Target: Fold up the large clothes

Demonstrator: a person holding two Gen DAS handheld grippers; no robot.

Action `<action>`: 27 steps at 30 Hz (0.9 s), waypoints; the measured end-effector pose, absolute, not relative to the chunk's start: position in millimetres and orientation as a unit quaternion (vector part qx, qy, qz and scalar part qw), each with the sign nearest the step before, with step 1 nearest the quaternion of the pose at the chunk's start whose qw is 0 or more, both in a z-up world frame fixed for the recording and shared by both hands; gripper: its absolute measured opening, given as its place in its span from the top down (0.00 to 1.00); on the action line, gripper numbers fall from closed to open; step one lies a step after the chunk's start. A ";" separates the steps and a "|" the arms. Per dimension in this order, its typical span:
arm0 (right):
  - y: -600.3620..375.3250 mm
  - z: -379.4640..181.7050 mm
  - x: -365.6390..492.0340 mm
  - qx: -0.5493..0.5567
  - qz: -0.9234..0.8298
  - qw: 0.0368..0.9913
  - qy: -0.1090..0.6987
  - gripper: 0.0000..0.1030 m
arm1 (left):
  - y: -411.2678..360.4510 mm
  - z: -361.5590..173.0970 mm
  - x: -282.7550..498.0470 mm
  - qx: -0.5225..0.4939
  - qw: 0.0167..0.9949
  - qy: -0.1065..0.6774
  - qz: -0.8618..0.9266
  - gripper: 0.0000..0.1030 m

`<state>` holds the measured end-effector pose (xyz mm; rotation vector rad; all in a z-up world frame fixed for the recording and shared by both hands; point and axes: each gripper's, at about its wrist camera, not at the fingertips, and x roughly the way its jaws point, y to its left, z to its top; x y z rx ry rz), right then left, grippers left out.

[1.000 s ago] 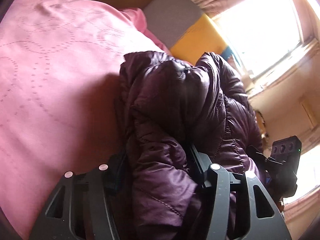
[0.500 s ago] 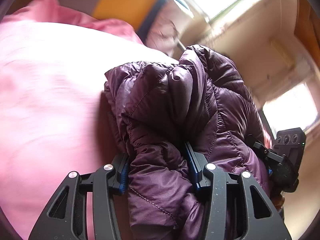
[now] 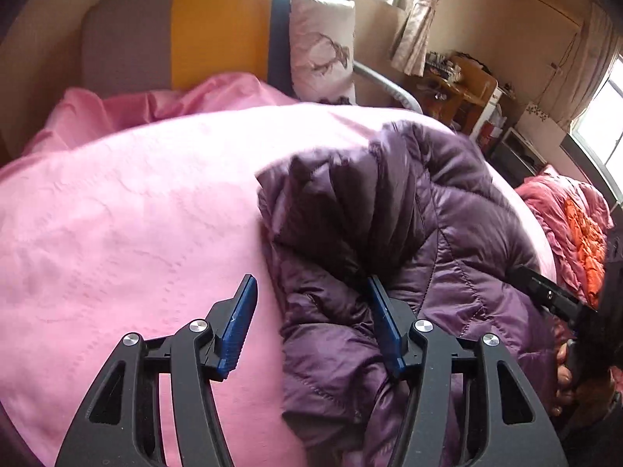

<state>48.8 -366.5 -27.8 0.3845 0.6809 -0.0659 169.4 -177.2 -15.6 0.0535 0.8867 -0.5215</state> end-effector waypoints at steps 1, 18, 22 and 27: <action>-356.4 -24.4 48.9 0.166 -0.044 0.931 0.323 0.15 | -173.7 -4.9 171.2 0.024 0.877 0.411 -0.249 0.45; -216.9 -53.5 30.1 -0.009 -0.025 0.943 0.333 0.12 | -217.4 -45.1 201.8 0.012 0.840 0.454 -0.297 0.45; -203.9 -75.7 39.4 -0.030 -0.029 0.946 0.321 0.12 | -201.2 -65.9 197.3 0.018 0.851 0.441 -0.284 0.45; -198.8 -79.7 46.5 -0.032 -0.036 0.944 0.326 0.12 | -192.9 -73.1 200.7 0.002 0.853 0.444 -0.276 0.45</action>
